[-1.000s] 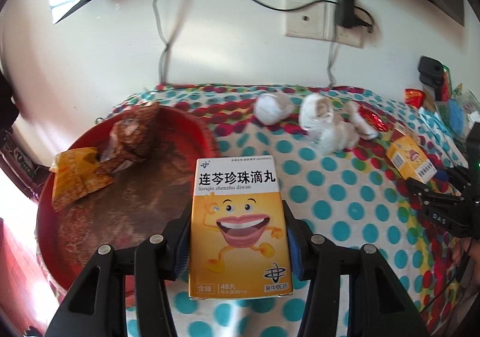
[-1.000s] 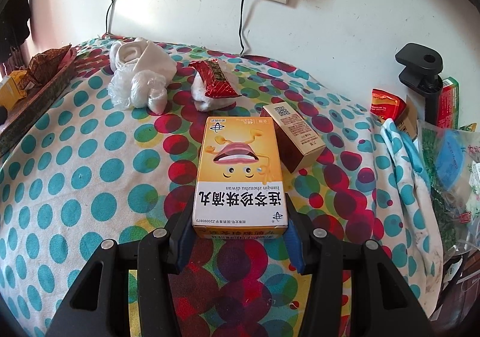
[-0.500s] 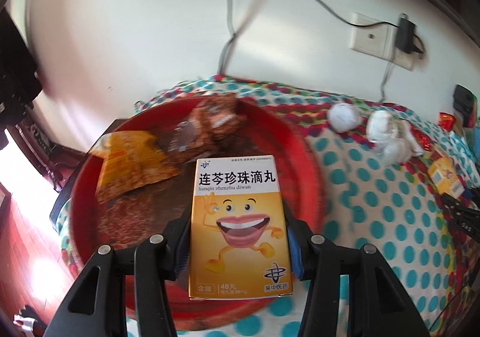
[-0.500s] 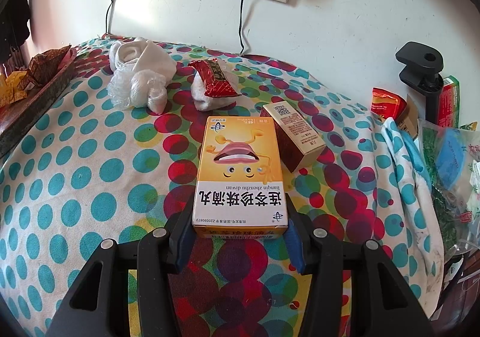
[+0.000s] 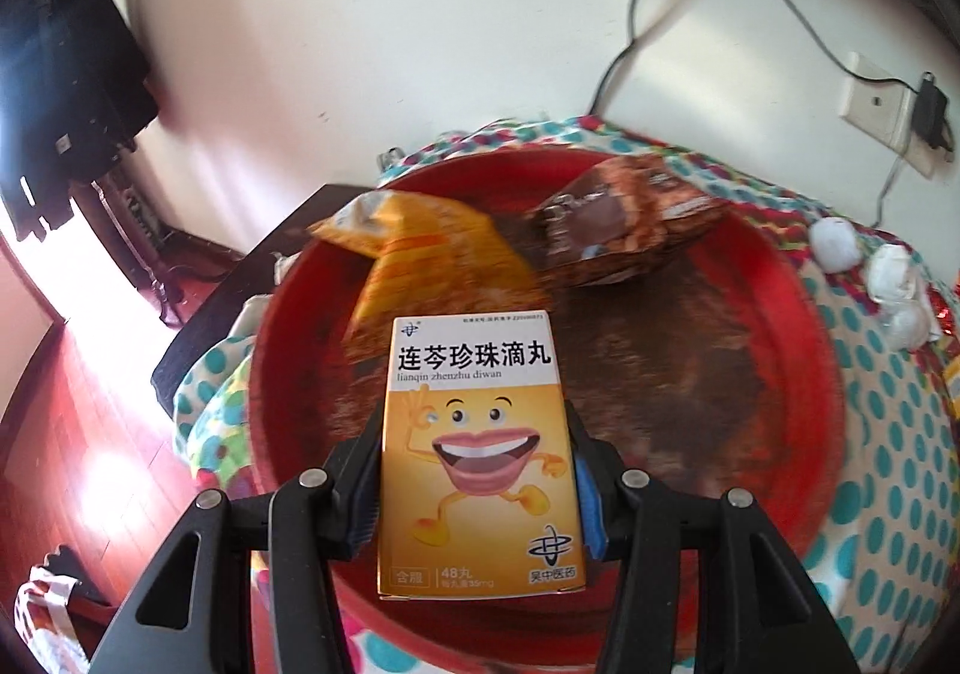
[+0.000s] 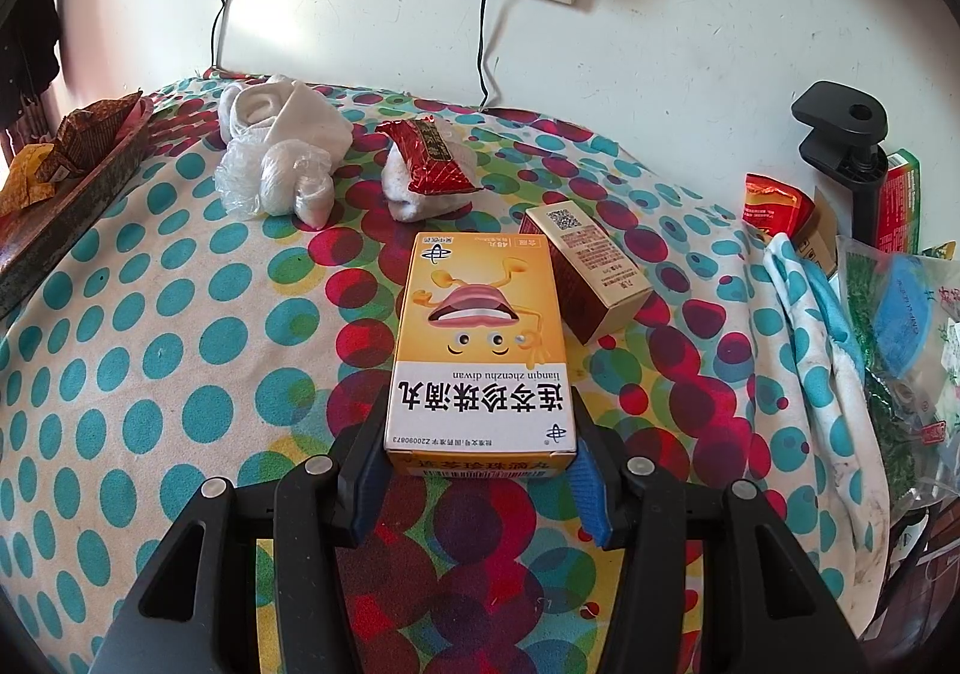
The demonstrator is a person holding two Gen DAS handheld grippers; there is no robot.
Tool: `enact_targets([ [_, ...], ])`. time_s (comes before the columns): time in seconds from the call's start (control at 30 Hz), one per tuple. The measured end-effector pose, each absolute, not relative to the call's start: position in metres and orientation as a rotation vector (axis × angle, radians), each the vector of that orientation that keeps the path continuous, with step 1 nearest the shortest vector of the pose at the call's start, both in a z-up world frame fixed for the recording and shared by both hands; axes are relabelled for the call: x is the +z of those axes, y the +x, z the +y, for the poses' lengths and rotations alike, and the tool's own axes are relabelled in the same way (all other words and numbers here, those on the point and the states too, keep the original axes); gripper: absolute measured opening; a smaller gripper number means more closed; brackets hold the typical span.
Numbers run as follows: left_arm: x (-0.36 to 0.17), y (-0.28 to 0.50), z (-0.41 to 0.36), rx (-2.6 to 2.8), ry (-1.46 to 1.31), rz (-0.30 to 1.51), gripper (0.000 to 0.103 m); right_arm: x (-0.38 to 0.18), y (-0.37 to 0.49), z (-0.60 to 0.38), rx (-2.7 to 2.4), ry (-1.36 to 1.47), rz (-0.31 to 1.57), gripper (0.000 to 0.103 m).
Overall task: Organize objects
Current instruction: 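Carry the yellow medicine box into the red tray and release it with the left gripper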
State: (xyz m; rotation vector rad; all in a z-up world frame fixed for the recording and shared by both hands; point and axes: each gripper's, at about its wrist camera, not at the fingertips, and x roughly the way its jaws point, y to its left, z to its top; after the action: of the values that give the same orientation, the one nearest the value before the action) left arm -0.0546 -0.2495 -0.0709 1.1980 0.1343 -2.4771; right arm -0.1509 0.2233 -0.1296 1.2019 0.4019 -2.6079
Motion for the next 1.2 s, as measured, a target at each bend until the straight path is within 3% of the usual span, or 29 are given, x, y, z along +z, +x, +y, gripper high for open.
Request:
enact_targets([
  [1.2,-0.102,-0.082,-0.311,-2.313,1.24,0.227,0.053,-0.129,-0.152,0.224,-2.613,1.201,0.422,0.049],
])
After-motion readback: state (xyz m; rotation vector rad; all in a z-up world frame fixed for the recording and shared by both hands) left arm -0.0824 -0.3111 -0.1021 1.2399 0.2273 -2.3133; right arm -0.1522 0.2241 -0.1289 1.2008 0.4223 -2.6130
